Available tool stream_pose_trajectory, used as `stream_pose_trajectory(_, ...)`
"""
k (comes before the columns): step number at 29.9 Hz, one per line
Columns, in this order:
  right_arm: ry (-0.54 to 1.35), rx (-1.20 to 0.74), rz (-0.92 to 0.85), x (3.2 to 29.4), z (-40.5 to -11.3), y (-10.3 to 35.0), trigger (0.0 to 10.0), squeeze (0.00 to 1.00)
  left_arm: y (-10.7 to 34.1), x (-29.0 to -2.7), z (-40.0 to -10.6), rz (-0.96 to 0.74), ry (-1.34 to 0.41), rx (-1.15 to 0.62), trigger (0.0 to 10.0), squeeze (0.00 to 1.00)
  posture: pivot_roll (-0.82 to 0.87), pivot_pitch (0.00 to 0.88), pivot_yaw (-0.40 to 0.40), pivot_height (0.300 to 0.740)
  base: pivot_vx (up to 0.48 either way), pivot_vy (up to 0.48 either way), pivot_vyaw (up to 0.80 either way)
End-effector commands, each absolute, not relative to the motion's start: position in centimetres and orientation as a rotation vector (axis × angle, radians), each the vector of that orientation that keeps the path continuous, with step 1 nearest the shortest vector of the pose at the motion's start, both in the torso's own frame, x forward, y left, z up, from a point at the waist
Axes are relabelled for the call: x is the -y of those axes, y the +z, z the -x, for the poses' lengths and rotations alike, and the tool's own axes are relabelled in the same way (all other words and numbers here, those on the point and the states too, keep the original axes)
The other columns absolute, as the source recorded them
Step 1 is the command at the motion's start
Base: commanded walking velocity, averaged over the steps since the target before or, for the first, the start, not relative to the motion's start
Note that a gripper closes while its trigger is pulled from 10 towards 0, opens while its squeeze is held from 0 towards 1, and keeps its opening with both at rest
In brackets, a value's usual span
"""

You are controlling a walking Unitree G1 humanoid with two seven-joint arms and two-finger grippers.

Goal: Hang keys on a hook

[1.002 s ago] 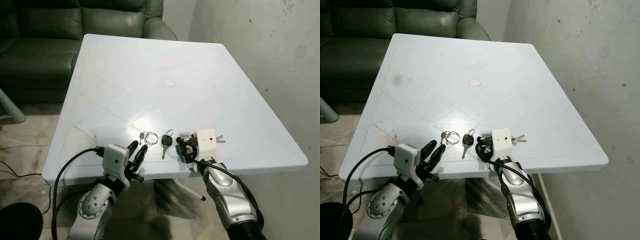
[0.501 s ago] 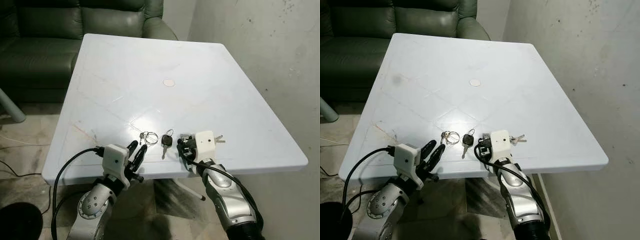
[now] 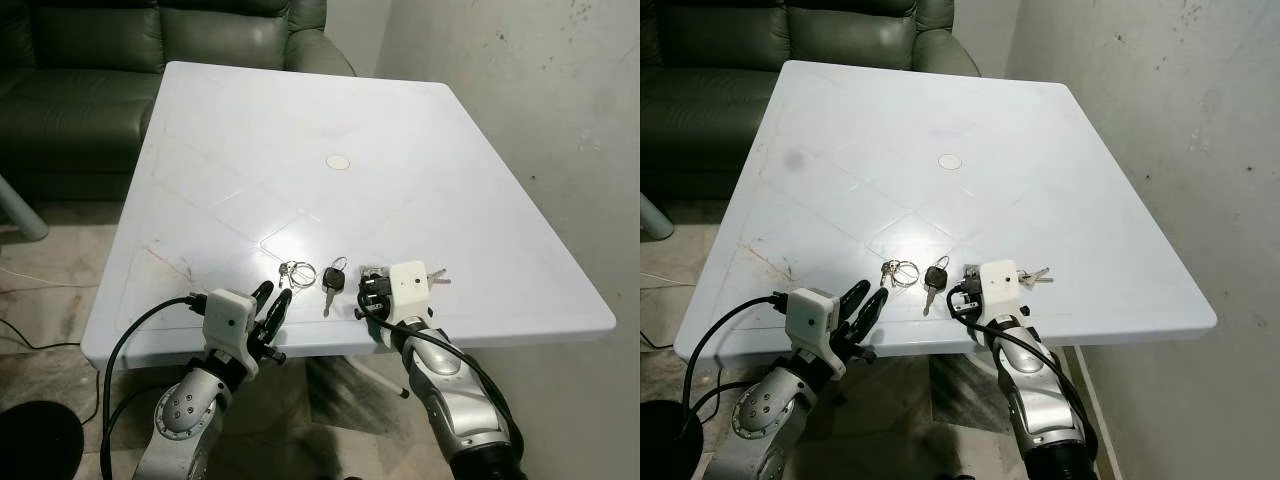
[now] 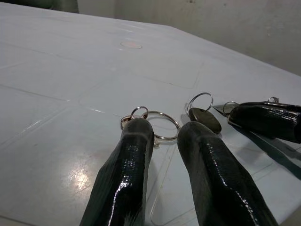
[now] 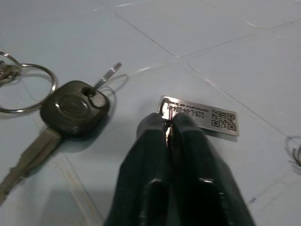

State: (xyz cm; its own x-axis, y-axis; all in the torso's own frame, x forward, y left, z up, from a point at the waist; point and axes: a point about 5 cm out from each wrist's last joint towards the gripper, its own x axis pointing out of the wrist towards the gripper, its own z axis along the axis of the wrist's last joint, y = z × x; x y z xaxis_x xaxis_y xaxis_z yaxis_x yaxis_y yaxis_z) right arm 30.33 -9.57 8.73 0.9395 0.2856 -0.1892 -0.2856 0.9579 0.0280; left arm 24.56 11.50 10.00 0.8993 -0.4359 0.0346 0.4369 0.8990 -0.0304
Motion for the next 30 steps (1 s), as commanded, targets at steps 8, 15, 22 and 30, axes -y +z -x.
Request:
stream_pose_trajectory(8, 0.267, -0.185, -0.005, 9.6, -30.6, 9.1, 0.0, 0.00, 10.3, -11.4, -24.4, 0.026, -0.440, 0.036, 10.0, 0.00, 0.08, 0.135, -0.133, 0.740, 0.000, 0.000, 0.00)
stream_pose_trajectory(15, 0.216, -0.155, -0.092, 10.4, -31.4, 10.2, 0.0, 0.00, 10.7, -12.0, -25.4, 0.042, -0.386, 0.048, 10.0, 0.00, 0.07, 0.111, -0.125, 0.740, 0.000, 0.000, 0.00)
stream_pose_trajectory(22, 0.139, -0.115, -0.222, 11.6, -33.2, 12.8, 0.0, 0.00, 12.6, -13.6, -28.4, 0.110, -0.274, 0.106, 10.0, 0.00, 0.05, 0.071, -0.120, 0.740, 0.000, 0.000, 0.00)
stream_pose_trajectory(30, 0.053, 0.057, -0.156, 13.4, -34.7, 17.0, 0.0, 0.00, 16.1, -16.7, -31.7, 0.093, -0.124, 0.156, 10.0, 0.00, 0.04, 0.023, -0.108, 0.740, 0.000, 0.000, 0.00)
